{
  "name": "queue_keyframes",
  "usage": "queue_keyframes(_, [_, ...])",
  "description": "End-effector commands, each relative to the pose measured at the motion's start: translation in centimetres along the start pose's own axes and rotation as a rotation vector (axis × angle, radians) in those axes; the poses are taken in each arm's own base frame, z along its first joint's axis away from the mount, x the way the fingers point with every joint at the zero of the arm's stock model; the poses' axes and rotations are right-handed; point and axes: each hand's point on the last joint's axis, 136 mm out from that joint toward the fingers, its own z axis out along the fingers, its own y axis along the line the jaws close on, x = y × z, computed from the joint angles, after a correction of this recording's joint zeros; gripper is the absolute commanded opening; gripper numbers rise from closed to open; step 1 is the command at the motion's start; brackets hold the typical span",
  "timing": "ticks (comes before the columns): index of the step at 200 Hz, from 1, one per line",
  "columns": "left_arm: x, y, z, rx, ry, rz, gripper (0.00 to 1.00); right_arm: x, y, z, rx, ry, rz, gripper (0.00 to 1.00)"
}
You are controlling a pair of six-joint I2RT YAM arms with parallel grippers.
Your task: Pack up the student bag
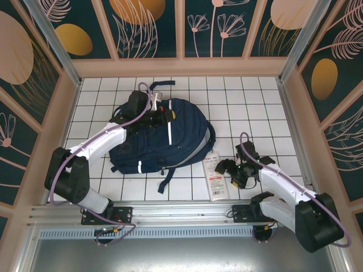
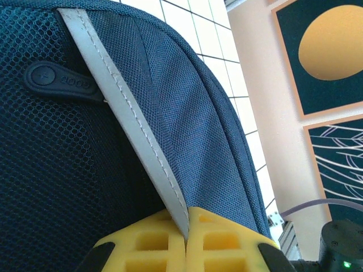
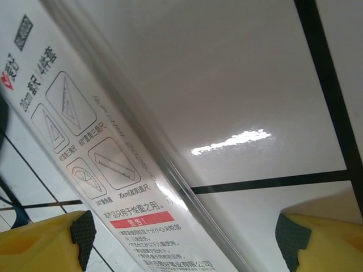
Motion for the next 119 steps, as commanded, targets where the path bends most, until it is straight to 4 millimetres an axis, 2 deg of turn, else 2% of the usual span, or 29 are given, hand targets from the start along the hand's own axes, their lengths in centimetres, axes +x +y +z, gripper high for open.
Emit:
queue_keyframes(1, [0.7, 0.7, -0.1, -0.016, 0.013, -0.014, 0.0, 2.8, 8.0, 0.9, -0.383, 0.182, -0.167, 0.85])
queue_keyframes(35, [1.1, 1.0, -0.1, -0.016, 0.017, -0.02, 0.0, 2.3, 11.0, 0.2, -0.453, 0.168, -0.197, 0.85])
queue_keyframes(95, [1.4, 1.1, -0.1, -0.015, 0.019, -0.021, 0.0, 2.7, 11.8, 0.3, -0.478, 0.176, -0.216, 0.84])
queue_keyframes(119, [1.6, 1.4, 0.0, -0.014, 0.023, -0.029, 0.0, 2.3, 12.7, -0.2, -0.526, 0.145, -0.209, 0.79])
